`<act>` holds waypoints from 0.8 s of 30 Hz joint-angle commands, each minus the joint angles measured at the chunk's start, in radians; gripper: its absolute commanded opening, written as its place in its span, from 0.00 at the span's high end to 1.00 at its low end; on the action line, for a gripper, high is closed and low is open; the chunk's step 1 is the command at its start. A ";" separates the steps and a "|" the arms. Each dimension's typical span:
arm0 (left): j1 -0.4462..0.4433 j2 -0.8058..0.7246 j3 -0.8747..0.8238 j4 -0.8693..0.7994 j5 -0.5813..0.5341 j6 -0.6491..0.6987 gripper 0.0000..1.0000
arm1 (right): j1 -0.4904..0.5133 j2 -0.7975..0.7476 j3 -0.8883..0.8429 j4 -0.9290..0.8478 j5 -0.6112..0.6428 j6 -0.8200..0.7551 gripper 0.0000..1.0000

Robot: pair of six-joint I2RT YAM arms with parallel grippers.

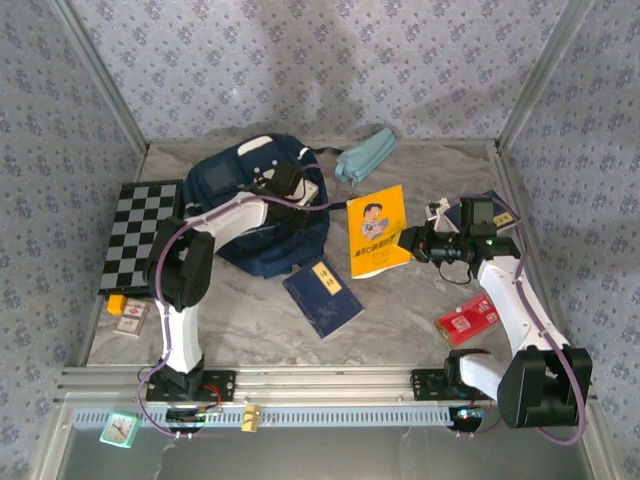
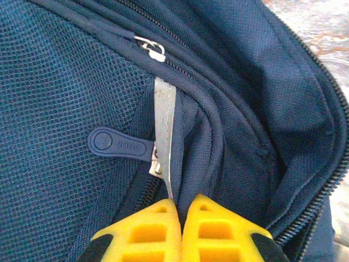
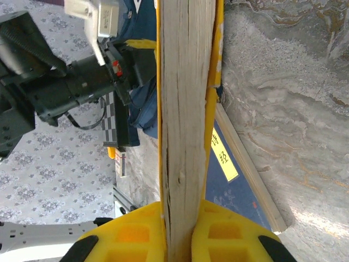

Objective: Pack books, pencil case, and school supplies into a backpack

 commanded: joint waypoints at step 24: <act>0.030 -0.346 0.165 -0.172 -0.213 0.071 1.00 | 0.226 0.156 0.158 0.066 0.068 0.109 1.00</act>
